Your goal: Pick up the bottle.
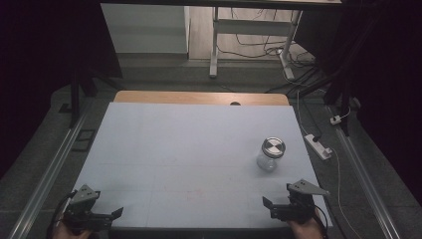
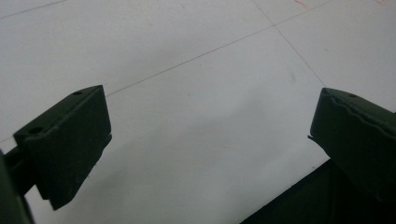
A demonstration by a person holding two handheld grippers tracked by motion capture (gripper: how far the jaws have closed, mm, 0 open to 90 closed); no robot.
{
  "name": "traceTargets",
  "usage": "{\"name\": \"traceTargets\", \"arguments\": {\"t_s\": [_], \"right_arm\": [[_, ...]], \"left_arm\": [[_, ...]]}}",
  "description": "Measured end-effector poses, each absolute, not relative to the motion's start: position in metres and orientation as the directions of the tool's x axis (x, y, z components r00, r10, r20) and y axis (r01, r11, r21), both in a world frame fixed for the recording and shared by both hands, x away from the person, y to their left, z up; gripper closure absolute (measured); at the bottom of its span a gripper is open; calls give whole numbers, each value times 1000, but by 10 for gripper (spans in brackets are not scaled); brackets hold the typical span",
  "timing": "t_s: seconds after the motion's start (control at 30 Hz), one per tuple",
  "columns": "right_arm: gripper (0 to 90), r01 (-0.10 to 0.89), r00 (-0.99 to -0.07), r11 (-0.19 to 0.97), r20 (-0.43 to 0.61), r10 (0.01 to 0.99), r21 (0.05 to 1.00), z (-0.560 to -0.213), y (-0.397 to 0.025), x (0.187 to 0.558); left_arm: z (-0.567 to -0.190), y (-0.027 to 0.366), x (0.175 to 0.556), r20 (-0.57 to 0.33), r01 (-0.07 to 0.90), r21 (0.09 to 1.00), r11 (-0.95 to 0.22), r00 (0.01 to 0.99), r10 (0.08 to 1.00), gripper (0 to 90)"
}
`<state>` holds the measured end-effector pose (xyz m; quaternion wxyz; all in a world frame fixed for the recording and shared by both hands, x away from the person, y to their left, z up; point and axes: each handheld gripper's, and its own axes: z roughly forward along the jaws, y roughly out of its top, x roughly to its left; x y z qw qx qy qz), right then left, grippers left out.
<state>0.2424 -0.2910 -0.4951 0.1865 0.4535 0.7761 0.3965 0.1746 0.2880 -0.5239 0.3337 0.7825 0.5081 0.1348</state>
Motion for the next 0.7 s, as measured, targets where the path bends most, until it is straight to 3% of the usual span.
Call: {"name": "traceTargets", "arguments": {"t_s": [0.7], "right_arm": [[0, 556, -549, 301, 71, 833, 775, -495, -287, 247]], "left_arm": [[-525, 289, 174, -115, 704, 658, -269, 446, 888, 0]]}}
